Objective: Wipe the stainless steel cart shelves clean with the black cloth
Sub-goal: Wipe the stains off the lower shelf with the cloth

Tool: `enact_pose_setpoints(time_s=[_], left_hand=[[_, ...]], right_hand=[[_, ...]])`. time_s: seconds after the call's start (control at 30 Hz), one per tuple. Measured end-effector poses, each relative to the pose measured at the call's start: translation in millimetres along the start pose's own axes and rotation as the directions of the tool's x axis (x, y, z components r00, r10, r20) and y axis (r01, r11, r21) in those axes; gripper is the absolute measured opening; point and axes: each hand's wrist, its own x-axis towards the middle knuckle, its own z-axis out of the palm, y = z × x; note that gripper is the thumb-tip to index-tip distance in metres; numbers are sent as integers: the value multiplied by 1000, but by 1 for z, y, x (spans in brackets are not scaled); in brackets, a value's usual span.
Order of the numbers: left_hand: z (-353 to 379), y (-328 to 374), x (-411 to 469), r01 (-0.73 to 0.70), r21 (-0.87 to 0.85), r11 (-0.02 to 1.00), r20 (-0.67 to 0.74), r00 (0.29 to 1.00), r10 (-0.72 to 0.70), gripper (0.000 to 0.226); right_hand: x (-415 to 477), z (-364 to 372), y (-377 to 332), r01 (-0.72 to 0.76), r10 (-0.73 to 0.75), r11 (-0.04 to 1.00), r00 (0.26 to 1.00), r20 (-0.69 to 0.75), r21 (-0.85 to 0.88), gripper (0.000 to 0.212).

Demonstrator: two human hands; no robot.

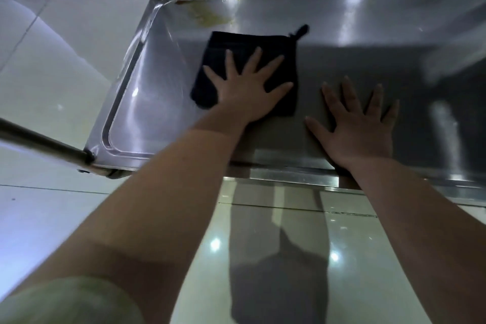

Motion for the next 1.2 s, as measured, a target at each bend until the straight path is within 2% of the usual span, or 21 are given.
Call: enact_pose_setpoints(time_s=[0.07,0.17,0.23,0.4,0.5,0.67,0.83,0.93,1.07,1.2], left_hand=[[8,26,-13,-24,-20,1000,-24,999,23,72],[8,19,-15,-39,-36,999,-49,998,38,75],[1,-10,-11,-33,-10,999,-30,999,33,76],[-11,-119,-36,166,-40,985,-6,986,-167,71],[-12,-139,-59,199,-37,979,12,980,-198,67],[-3,-97,-81,242,-40,969,21,970,-241,73],[20,13,-99,47,1,999,28,999,-47,70],[25,34,-104,10,-38,999,18,1000,-9,73],[18,-2,-107,10,-18,1000,-2,1000,-10,73],[1,-93,-112,160,11,987,28,987,-160,73]], right_hand=[[0,0,4,9,-9,1000,1000,12,-1,81],[-1,1,9,15,-15,1000,1000,11,12,81],[-1,0,9,18,-18,999,1000,8,28,81],[-1,0,7,14,-14,1000,1000,-1,27,82],[0,1,4,13,-13,1000,1000,3,12,82],[-1,0,3,18,-18,1000,1000,3,3,82],[-1,0,3,11,-10,1000,1000,20,-21,77],[-1,0,7,22,-21,1000,999,36,-9,77],[-3,-1,8,23,-24,1000,999,22,12,73],[-4,-2,8,23,-23,1000,999,27,14,74]])
